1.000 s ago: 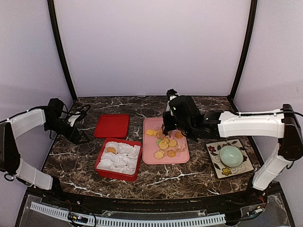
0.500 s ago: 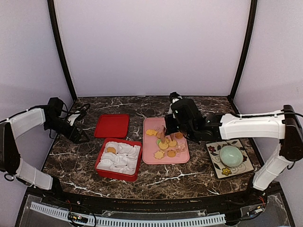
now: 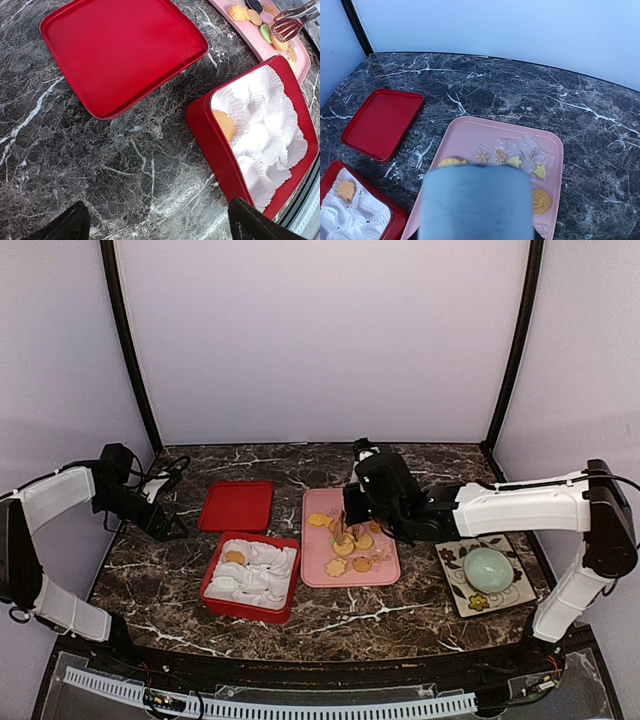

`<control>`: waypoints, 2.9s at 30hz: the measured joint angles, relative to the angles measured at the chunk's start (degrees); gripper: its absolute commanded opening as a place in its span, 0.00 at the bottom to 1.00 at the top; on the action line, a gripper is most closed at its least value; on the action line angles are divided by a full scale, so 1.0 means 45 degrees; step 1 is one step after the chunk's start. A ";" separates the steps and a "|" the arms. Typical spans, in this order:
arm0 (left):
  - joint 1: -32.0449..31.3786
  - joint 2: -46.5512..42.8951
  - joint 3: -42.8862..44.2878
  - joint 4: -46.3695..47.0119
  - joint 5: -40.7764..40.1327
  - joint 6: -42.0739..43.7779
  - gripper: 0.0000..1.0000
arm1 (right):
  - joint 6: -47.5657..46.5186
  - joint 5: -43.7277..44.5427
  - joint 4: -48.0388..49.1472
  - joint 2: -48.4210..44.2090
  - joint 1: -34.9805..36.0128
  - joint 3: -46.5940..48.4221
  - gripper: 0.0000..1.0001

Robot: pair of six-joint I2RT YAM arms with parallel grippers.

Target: Pack the cookies

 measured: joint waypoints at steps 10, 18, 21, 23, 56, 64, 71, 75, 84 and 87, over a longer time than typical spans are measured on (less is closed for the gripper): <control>0.0000 0.0010 0.0019 0.0000 0.0024 -0.0005 0.99 | -0.0092 -0.0044 -0.0199 0.0000 0.0005 0.0194 0.21; 0.0000 0.0019 0.0019 -0.0005 0.0015 -0.0005 0.99 | -0.0903 0.0019 -0.0617 -0.0005 0.1137 0.2375 0.21; 0.0000 0.0024 0.0019 -0.0005 0.0015 -0.0010 0.99 | -0.1200 -0.0010 -0.0539 0.0272 0.1923 0.3497 0.20; 0.0000 0.0024 0.0019 -0.0010 0.0015 -0.0010 0.99 | -0.1350 -0.0073 -0.0393 0.0670 0.2404 0.4206 0.20; 0.0000 0.0024 0.0019 -0.0078 0.0000 -0.0005 0.99 | -0.1831 -0.1360 -0.0758 0.5246 0.2963 0.7407 0.27; 0.0000 0.0019 0.0019 -0.0078 -0.0005 -0.0005 0.99 | -0.1807 -0.1360 -0.0690 0.5246 0.2953 0.7150 0.38; 0.0000 0.0015 0.0019 -0.0078 -0.0010 -0.0005 0.99 | -0.1807 -0.1355 -0.0690 0.5246 0.2939 0.7062 0.41; 0.0000 -0.0015 0.0019 -0.0078 -0.0010 -0.0005 0.99 | -0.1807 -0.1365 -0.0690 0.5241 0.2905 0.7062 0.42; 0.0000 -0.0029 0.0019 -0.0083 -0.0015 -0.0005 0.99 | -0.1812 -0.1302 -0.0685 0.4867 0.2837 0.6742 0.33; 0.0000 -0.0034 0.0019 -0.0083 -0.0019 -0.0005 0.99 | -0.1812 -0.1132 -0.0670 0.4124 0.2730 0.6217 0.33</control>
